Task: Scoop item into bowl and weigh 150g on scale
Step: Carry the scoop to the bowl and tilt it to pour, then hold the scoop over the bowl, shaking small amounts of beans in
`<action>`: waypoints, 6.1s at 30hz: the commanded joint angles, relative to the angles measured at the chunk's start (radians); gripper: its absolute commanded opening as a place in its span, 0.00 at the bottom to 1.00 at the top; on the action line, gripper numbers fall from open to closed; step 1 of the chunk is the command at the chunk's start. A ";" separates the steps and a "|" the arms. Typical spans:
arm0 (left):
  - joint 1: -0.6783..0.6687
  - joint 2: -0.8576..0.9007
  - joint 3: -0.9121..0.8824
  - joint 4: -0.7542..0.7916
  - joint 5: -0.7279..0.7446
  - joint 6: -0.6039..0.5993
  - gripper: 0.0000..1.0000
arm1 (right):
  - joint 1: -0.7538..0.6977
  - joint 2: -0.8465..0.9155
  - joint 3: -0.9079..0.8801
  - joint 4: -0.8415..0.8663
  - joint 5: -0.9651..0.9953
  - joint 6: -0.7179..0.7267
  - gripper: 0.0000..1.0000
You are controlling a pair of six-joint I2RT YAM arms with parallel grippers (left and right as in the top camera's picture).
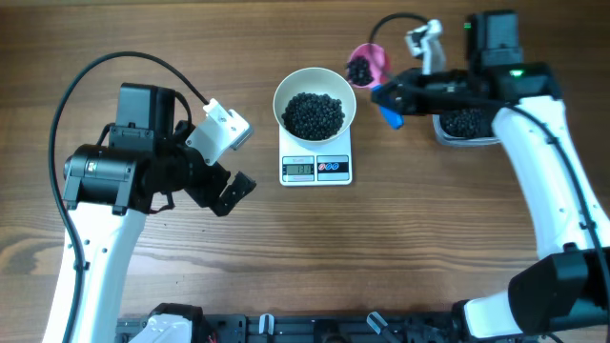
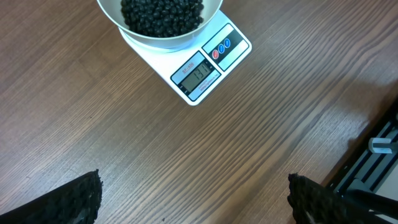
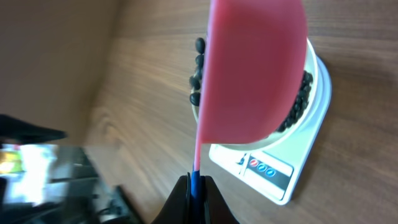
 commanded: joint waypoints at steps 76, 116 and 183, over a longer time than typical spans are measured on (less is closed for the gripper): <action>0.005 -0.008 -0.003 0.000 0.001 0.018 1.00 | 0.299 0.053 0.004 0.071 0.587 -0.132 0.04; 0.005 -0.008 -0.003 0.000 0.001 0.018 1.00 | 0.311 0.068 0.004 0.127 0.533 -0.060 0.04; 0.005 -0.008 -0.003 0.000 0.001 0.018 1.00 | 0.276 0.092 0.014 0.220 0.360 0.003 0.04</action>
